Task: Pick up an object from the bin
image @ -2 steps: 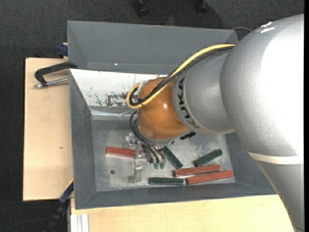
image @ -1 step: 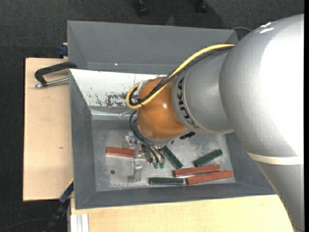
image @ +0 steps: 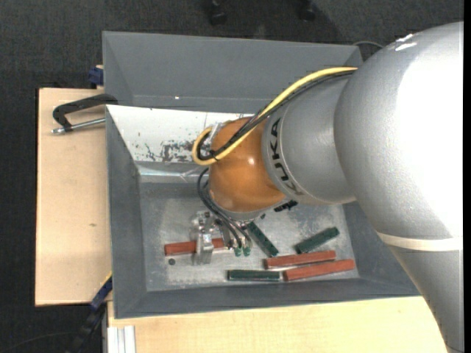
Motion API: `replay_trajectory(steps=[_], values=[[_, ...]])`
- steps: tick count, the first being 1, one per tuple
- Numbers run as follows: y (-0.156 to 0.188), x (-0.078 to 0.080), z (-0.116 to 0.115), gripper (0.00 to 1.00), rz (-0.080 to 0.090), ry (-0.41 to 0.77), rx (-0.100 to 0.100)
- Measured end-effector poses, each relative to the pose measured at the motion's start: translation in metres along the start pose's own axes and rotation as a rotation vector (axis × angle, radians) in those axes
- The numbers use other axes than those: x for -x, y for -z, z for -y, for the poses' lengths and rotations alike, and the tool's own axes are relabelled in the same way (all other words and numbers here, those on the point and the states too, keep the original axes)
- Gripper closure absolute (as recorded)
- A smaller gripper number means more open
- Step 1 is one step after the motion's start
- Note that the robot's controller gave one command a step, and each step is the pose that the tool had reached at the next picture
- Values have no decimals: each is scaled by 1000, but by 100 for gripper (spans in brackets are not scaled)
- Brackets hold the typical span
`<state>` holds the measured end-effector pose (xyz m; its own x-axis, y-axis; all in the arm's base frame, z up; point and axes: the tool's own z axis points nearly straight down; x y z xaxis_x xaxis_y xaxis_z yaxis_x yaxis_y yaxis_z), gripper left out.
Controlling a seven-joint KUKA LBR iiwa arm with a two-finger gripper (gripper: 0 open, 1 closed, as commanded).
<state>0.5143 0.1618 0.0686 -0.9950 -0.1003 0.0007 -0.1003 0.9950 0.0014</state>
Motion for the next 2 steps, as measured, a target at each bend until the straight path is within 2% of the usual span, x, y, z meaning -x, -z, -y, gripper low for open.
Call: replay_trajectory(steps=[1, 2], values=[[71, 2, -1, 100, 12, 0, 2], [95, 4, -2, 100, 9, 0, 2]])
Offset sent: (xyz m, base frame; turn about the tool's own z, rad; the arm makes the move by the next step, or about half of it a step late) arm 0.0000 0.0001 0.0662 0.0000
